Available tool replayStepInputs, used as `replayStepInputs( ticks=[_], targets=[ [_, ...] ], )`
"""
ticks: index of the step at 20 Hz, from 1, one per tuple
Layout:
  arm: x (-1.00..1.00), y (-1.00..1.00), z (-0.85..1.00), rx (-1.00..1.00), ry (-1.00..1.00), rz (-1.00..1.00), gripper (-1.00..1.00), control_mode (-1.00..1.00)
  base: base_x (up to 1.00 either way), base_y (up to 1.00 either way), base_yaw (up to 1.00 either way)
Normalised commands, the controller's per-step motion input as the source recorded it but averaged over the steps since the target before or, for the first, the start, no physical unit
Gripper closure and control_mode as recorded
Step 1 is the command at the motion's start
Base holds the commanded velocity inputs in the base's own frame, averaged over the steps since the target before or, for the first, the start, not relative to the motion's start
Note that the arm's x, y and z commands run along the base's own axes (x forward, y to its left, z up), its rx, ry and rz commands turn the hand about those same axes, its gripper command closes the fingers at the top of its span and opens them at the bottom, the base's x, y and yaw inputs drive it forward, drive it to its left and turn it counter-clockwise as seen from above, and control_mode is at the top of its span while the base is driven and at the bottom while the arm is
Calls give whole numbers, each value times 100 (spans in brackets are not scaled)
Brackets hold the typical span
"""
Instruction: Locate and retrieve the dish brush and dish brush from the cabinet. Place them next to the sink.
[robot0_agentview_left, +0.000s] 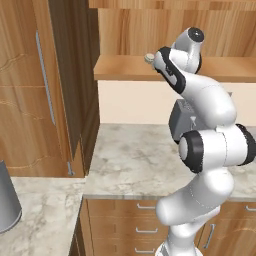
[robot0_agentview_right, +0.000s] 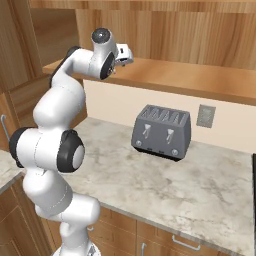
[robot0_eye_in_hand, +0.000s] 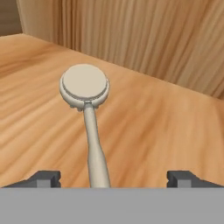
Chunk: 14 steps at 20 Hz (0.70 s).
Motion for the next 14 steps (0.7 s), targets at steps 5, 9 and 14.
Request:
replayStepInputs(
  ticks=[5,9,14],
  targets=[
    [2,5,-35,2,9,0,100,-100,0,0,0],
    [0,2,-24,3,0,0,100,-100,0,0,0],
    [0,0,-7,2,-4,0,100,-100,0,0,0]
  ],
)
